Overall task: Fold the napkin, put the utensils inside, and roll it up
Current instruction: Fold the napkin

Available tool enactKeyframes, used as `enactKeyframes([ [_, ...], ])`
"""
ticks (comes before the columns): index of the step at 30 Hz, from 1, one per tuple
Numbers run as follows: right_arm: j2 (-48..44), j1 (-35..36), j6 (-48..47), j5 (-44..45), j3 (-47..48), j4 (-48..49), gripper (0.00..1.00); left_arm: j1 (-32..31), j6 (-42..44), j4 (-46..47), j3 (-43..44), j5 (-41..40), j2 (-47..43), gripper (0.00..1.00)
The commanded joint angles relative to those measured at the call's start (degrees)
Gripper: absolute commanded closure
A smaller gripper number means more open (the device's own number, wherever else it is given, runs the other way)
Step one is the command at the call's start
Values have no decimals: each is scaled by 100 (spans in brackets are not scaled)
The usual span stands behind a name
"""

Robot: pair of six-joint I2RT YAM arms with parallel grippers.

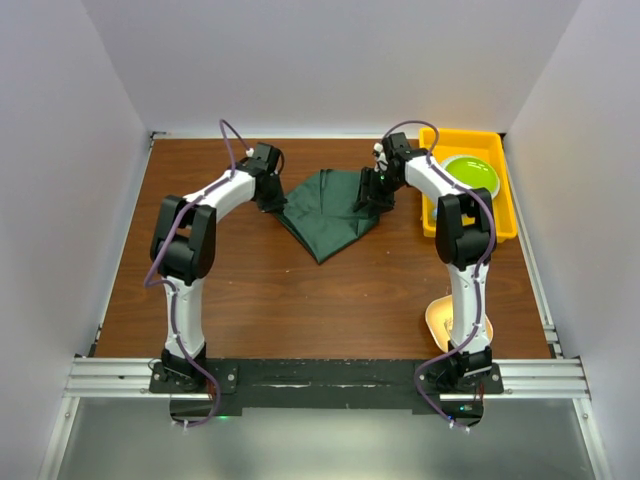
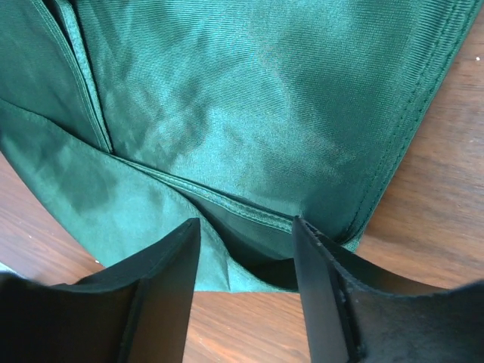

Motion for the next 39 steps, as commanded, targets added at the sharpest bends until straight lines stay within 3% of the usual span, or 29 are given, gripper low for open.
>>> enactKeyframes([
  [1, -373, -24, -106, -249, -186, -92, 49, 138, 125, 101, -56, 7, -280, 89],
  [8, -479, -68, -220, -135, -354, -144, 52, 182, 125, 49, -56, 15, -245, 89],
  [15, -558, -86, -274, -240, 120, -259, 51, 182, 125, 75, -65, 121, -306, 86],
  [26, -93, -86, -115, -311, 798, -207, 43, 174, 248, -110, -65, -178, -771, 64],
  [28, 4, -94, -133, -285, 807, -180, 43, 174, 240, 30, -126, 5, -886, 66],
  [31, 127, -103, -176, -302, 816, -189, 43, 174, 108, 294, -302, 436, -1079, 76],
  [39, 233, -112, -282, -434, 693, -215, 42, 165, -191, 936, -461, 1474, -624, 80],
])
